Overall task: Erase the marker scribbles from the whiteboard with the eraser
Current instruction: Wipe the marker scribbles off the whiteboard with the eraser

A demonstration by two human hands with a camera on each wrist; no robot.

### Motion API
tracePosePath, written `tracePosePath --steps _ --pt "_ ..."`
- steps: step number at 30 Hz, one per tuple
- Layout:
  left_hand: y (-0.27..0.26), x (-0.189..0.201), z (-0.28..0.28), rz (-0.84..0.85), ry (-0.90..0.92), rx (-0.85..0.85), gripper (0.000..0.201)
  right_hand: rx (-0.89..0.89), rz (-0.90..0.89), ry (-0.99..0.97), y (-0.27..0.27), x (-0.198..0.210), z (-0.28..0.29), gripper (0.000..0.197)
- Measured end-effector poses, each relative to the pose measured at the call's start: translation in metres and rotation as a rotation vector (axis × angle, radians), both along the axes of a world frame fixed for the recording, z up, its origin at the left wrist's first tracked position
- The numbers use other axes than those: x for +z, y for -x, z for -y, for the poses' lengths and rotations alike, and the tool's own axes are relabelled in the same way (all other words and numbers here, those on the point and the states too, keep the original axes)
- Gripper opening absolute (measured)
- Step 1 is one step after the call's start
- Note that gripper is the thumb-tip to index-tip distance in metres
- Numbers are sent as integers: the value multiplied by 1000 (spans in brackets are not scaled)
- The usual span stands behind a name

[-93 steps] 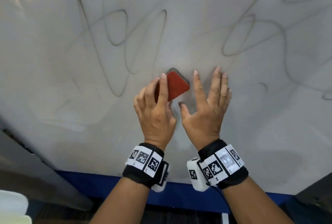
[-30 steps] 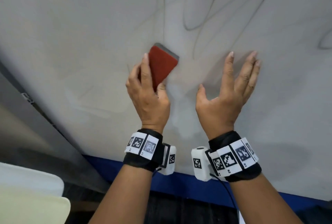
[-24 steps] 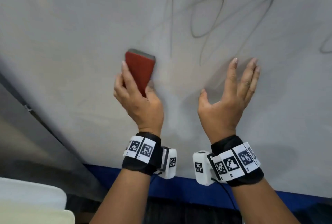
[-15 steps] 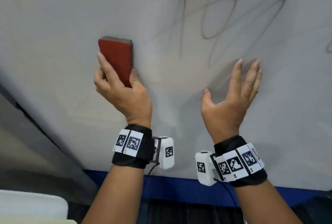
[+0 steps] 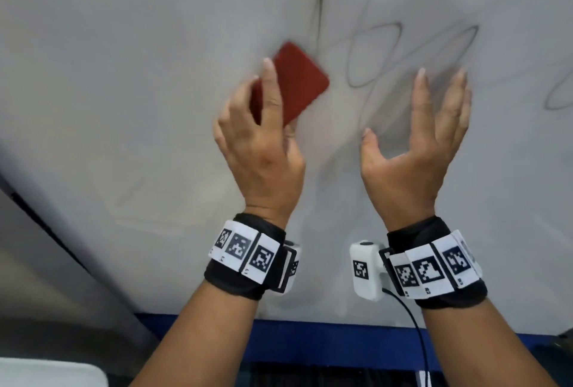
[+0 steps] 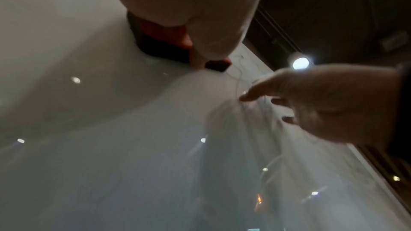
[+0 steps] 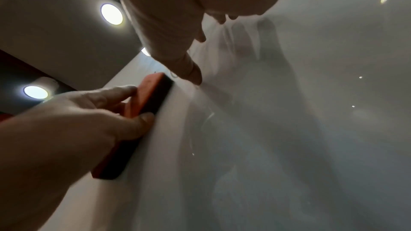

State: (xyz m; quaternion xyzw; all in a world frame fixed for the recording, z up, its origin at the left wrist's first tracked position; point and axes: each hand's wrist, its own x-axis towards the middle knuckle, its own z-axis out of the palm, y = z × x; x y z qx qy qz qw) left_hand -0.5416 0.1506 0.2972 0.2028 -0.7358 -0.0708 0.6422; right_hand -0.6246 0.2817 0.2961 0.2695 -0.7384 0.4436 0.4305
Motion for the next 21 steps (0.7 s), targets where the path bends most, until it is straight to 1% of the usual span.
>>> tracePosePath --steps 1,2,3,4,6,7,8,9,12,13,14,15,18,20,21 --pt "0 -4 -6 75 84 -22 76 -6 -11 -27 1 6 0 76" --pt "0 -5 -5 106 118 -25 76 -10 -19 -57 1 10 0 76" --pt "0 -3 -1 90 89 -8 76 -10 -21 -84 1 13 0 77" --pt "0 2 5 33 5 20 77 -7 -18 -105 2 13 -1 78" --pt "1 19 16 -141 -192 56 77 1 -7 -133 3 12 -4 80" --pt "3 26 16 -204 -249 65 77 2 -3 -143 4 11 -6 81" --pt "6 30 12 -216 -259 73 77 2 -1 -156 5 11 -7 81" --pt "8 31 6 -176 -220 72 77 2 -2 -163 5 10 -7 81" --pt "15 16 -21 71 48 8 80 1 1 -153 5 11 -6 83" --pt "15 13 -23 104 95 -7 80 2 5 -150 5 11 -6 83" --pt "16 14 -21 102 87 -11 80 1 6 -148 4 12 -6 84" --pt "17 18 -19 67 38 -3 80 0 7 -147 4 12 -5 84" --pt "19 40 -15 -85 -119 28 81 18 6 -115 1 14 -6 81" --pt "22 46 -18 -126 -143 44 80 32 12 -79 1 20 -7 80" --pt "23 45 -20 -114 -117 41 80 32 12 -72 2 24 -8 81"
